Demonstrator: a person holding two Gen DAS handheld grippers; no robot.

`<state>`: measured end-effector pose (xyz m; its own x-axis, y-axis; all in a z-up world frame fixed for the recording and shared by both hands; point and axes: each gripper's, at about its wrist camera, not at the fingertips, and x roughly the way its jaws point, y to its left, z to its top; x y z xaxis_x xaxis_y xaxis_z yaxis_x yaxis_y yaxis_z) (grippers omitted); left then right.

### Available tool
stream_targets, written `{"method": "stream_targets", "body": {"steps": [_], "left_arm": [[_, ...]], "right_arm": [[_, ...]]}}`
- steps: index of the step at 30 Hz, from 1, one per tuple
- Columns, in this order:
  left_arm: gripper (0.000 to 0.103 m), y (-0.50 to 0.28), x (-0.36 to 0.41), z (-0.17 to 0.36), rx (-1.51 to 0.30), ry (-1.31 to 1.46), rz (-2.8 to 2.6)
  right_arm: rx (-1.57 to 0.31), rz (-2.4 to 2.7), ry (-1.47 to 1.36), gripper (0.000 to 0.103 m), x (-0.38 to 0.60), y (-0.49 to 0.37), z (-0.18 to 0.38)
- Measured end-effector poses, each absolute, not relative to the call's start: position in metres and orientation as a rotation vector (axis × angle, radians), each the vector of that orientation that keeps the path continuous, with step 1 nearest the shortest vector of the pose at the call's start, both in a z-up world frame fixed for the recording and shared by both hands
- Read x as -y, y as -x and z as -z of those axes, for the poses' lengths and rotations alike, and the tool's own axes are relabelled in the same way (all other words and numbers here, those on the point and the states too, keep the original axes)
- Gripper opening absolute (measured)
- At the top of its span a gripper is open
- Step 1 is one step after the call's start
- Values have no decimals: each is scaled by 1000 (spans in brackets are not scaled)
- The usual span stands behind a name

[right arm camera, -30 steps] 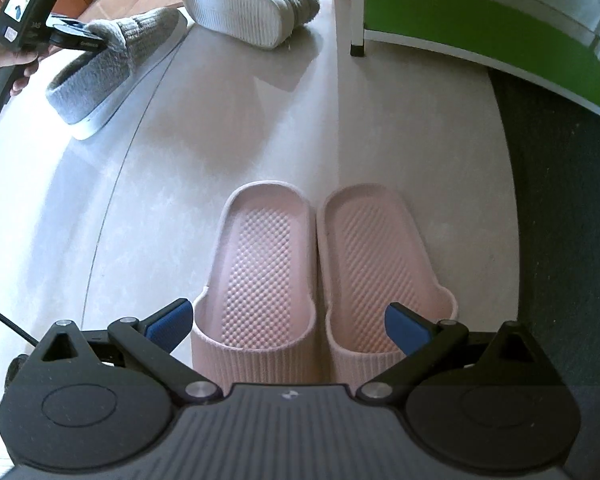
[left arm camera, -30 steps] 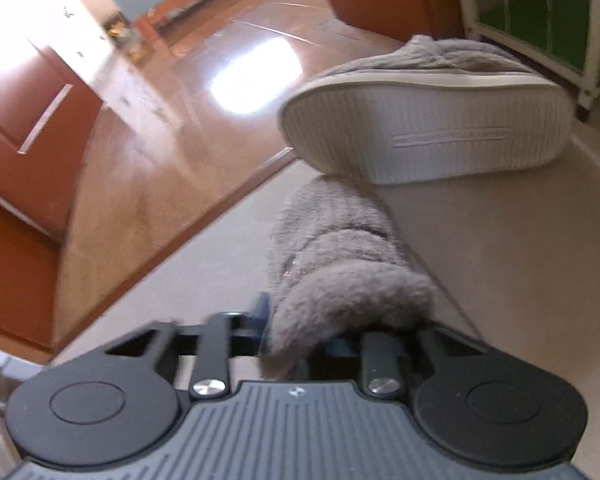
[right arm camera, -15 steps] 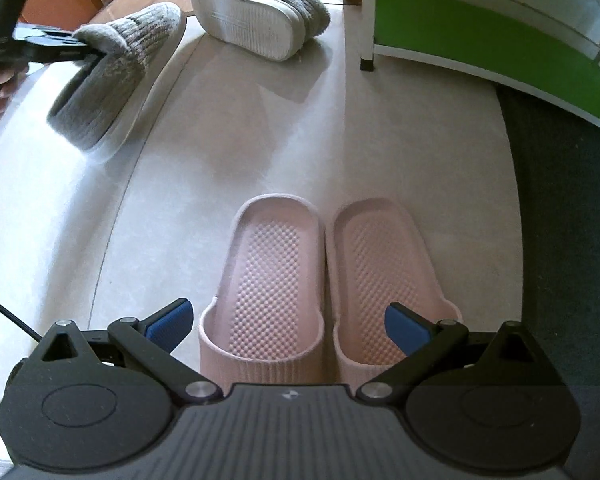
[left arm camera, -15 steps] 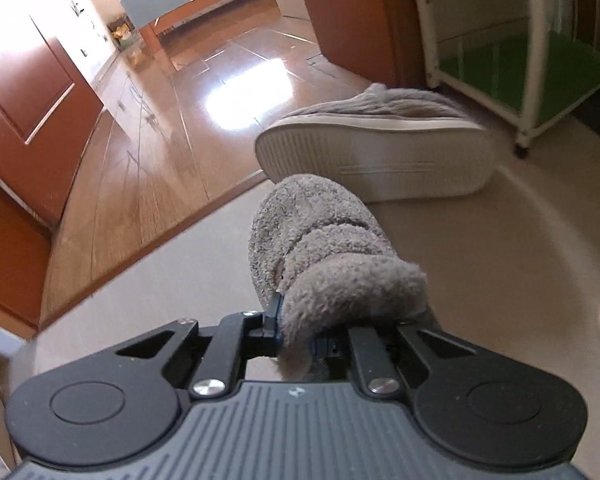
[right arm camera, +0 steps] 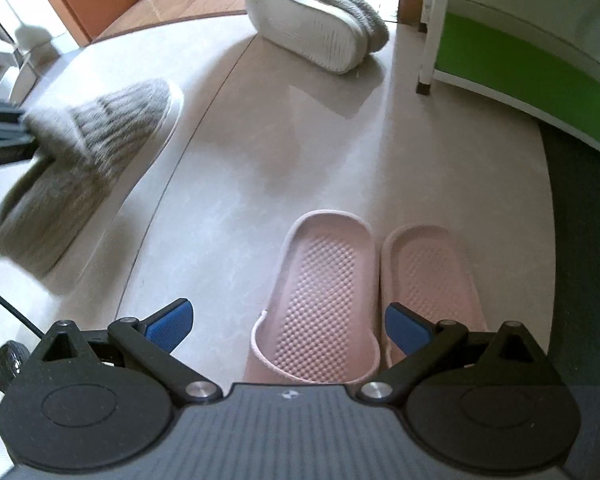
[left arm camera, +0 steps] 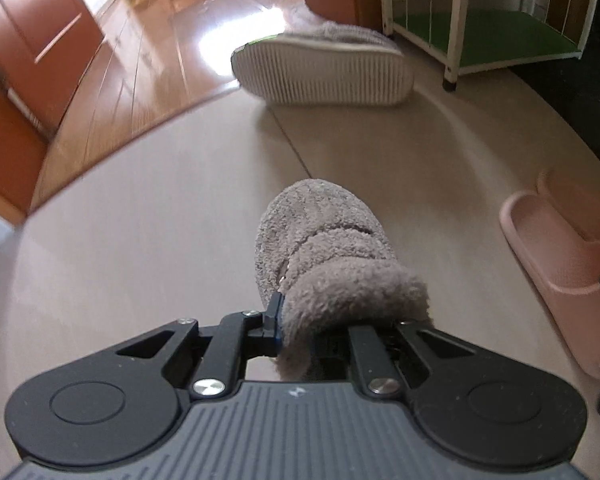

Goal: Organize objects
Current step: 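Close the left gripper on the grey slipper's collar, then carry the grey slipper beside the pink slides and open the left gripper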

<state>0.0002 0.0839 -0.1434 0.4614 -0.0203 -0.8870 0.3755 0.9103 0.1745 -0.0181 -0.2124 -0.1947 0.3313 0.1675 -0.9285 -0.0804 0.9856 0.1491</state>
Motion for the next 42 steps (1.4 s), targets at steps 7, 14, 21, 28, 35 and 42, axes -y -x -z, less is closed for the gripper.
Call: {"method": "stream_targets", "body": {"steps": [7,14,21,28,35,42], "left_arm": [[16,34,-98,143,-1124,-312,245],[39,57,-105,144,-1222,-221,332],[76,64,-116,129,-1150,-262,351],[78,52,-127,131,-1184,-223,311],[80,50,-152,127,-1134,-250,234],[80,37,-187,130,-1123,-120,175]], "right_arm": [[-1237,-220,-30,103,188,14,199],[-1232,-326,50,103,161,17,200],[-1187,-505,234,103,135,14,195],[-1102,-718,369,103,110,1,183],[-893,-1055,847,103,63,-12,180],[-593,-1419,1413,103,20,-20,191]]}}
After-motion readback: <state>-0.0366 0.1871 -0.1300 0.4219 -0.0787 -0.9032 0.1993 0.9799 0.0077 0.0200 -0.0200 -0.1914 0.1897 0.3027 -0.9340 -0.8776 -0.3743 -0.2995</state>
